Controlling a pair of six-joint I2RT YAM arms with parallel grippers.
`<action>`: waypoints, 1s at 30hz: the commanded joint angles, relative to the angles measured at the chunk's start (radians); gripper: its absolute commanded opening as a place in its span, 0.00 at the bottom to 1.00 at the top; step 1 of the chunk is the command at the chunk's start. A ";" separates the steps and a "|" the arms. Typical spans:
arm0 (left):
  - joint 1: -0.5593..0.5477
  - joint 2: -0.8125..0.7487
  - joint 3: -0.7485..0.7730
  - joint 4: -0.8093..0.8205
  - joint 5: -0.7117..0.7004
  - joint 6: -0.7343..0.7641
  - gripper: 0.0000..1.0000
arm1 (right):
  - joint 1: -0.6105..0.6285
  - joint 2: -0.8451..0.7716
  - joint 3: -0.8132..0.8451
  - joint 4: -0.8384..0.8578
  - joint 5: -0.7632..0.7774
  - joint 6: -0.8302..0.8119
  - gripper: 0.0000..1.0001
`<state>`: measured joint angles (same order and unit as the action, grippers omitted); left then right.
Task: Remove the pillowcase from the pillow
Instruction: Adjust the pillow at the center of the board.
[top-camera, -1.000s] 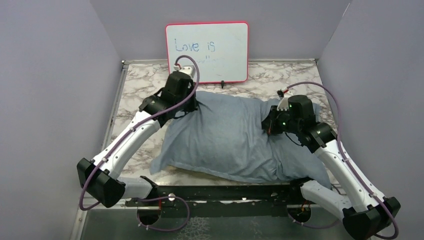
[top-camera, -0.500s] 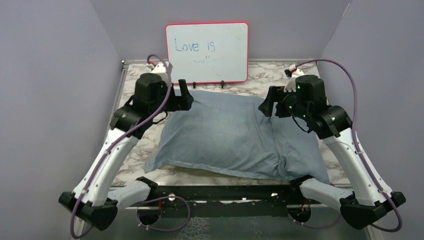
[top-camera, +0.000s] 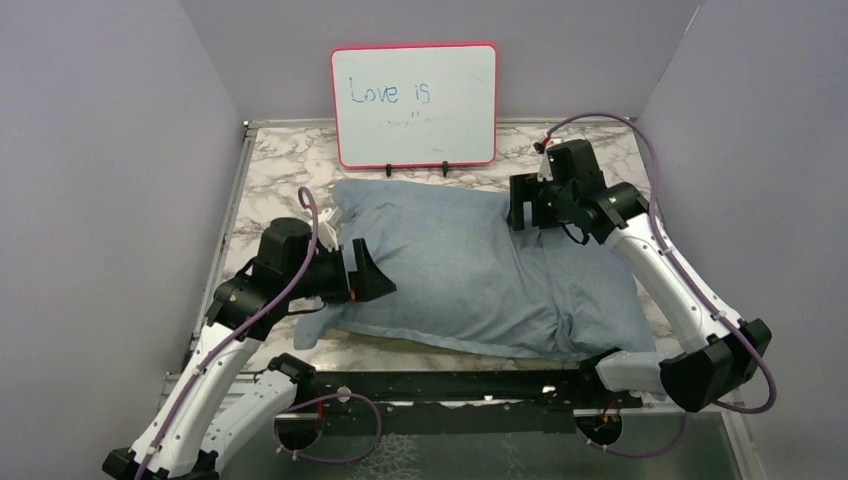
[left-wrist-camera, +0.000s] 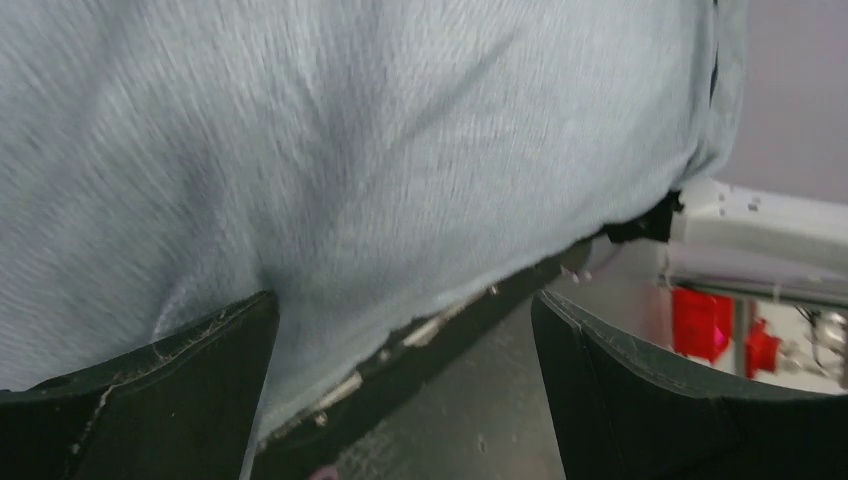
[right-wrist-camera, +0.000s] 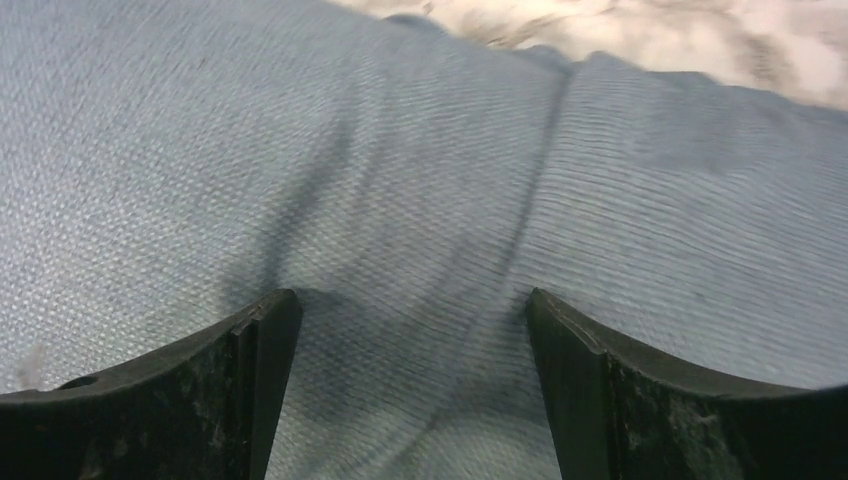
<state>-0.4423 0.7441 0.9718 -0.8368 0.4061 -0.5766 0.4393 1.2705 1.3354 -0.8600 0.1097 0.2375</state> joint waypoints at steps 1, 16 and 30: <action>0.002 -0.131 -0.079 -0.031 0.245 -0.095 0.99 | 0.004 0.059 -0.021 0.047 -0.280 -0.072 0.84; 0.001 -0.145 -0.386 0.262 0.081 -0.330 0.99 | 0.005 0.069 -0.229 0.088 -0.579 -0.064 0.73; -0.053 0.028 -0.399 0.774 -0.144 -0.440 0.18 | 0.004 -0.038 -0.376 0.190 -0.841 -0.031 0.47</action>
<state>-0.4793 0.7410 0.5026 -0.2733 0.4534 -1.0389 0.4107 1.2404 1.0264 -0.5442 -0.5045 0.1642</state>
